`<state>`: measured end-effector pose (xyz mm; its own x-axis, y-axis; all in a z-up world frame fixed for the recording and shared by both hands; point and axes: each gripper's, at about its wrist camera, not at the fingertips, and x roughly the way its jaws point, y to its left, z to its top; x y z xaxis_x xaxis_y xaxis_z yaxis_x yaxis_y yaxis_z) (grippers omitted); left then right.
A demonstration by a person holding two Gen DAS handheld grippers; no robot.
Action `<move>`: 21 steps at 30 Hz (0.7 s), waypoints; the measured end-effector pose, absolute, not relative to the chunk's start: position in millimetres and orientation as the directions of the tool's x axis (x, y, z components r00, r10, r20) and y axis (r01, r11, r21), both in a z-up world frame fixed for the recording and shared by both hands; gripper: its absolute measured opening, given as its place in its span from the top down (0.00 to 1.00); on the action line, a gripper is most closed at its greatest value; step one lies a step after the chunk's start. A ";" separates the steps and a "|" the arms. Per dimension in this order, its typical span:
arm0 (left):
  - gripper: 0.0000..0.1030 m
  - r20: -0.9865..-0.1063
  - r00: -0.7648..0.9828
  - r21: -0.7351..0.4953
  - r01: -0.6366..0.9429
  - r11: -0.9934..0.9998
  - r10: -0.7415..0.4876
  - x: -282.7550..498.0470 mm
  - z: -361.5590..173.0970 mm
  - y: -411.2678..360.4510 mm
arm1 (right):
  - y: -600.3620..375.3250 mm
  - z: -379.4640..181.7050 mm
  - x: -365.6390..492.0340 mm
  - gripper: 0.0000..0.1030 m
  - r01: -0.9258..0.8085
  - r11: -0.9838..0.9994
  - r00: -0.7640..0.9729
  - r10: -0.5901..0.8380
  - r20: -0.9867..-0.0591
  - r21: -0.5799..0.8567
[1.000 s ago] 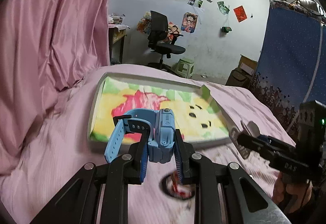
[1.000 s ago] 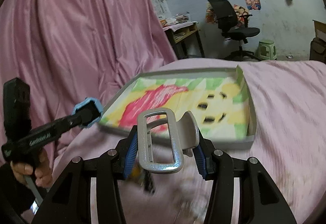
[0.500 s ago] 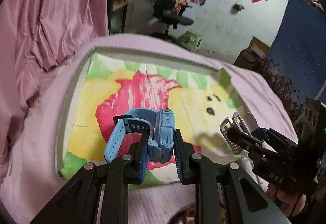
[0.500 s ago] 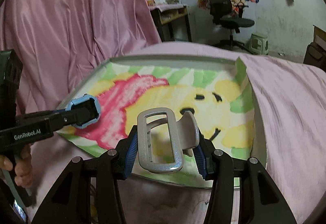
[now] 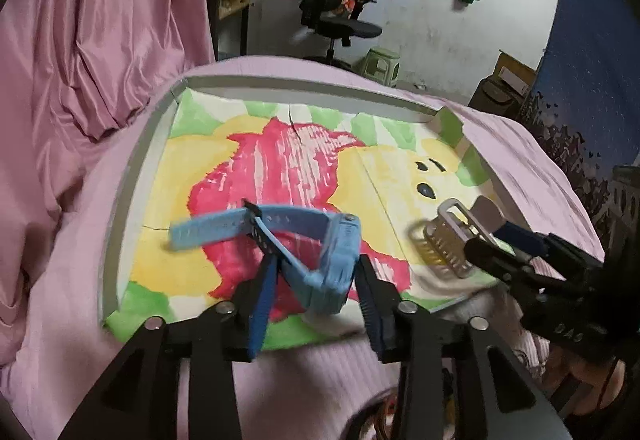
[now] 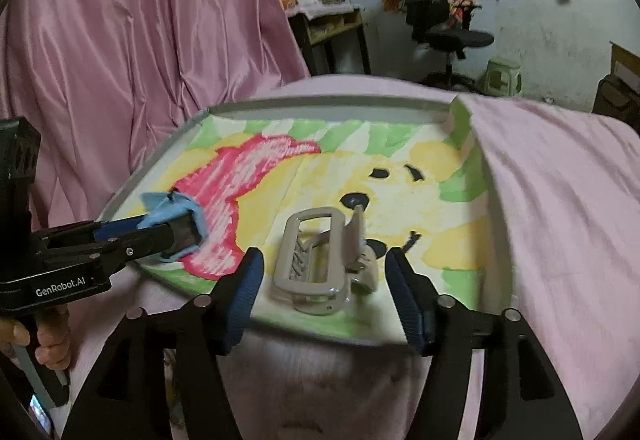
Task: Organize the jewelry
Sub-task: 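Carry the clip with the right tool into the tray while the left tool drops the watch there, then withdraw both tools from the tray toward the remaining items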
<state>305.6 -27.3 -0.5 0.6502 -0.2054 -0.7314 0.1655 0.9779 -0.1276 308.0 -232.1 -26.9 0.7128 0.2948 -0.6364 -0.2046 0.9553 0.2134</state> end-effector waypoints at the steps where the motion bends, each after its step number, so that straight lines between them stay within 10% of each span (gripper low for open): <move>1: 0.62 -0.714 0.667 -0.131 0.171 0.977 -0.212 298.3 2.7 -26.9 | -235.1 -23.1 302.4 0.38 -0.203 0.956 0.726 0.293 -0.622 0.213; 6: 0.29 -0.620 0.754 -0.123 0.178 0.976 -0.216 264.6 18.8 -25.2 | -249.7 -2.5 259.3 0.25 -0.195 0.961 0.806 0.271 -0.526 0.196; 21: 0.18 -0.426 0.878 -0.068 0.211 0.975 -0.220 165.0 35.7 -31.8 | -268.4 24.2 153.0 0.14 -0.151 0.981 0.916 0.184 -0.357 0.118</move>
<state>165.0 -31.8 35.7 0.8775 -0.2201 -0.4261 0.2113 0.9750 -0.0684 153.0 -268.4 24.2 0.9159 0.1842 -0.3567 -0.1514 0.9814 0.1179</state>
